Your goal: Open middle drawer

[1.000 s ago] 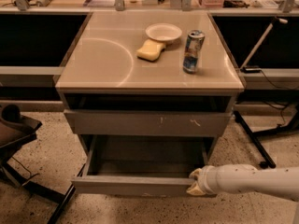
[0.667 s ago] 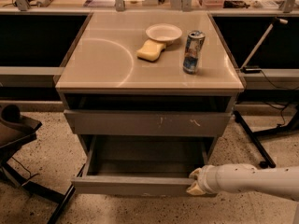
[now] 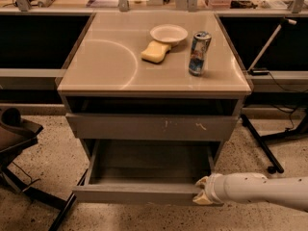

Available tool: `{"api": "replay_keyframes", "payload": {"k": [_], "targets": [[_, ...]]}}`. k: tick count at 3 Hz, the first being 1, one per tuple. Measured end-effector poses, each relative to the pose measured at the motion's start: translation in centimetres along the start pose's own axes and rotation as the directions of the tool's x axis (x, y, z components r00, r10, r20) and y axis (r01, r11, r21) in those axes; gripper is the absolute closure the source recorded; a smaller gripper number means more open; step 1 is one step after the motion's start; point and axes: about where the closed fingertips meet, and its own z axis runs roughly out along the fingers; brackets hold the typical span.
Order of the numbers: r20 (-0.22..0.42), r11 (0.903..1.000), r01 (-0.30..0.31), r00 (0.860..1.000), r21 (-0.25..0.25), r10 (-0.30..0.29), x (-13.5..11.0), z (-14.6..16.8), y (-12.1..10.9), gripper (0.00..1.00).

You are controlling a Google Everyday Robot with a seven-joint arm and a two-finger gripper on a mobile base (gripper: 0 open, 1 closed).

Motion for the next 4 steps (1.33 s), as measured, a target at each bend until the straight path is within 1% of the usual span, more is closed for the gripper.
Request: {"api": "replay_keyframes", "payload": {"k": [1, 2, 3, 4], "targets": [[-0.001, 1.0000, 0.006, 1.000, -0.006, -0.006, -0.1, 0.1, 0.1, 1.00], [0.011, 0.9999, 0.015, 1.000, -0.003, -0.015, 0.6, -0.2, 1.1, 1.00], [0.012, 0.9999, 0.015, 1.000, -0.003, -0.015, 0.5, -0.4, 1.0, 1.00], [0.026, 0.9999, 0.016, 1.000, 0.001, -0.016, 0.9, -0.7, 2.2, 1.00]]}}
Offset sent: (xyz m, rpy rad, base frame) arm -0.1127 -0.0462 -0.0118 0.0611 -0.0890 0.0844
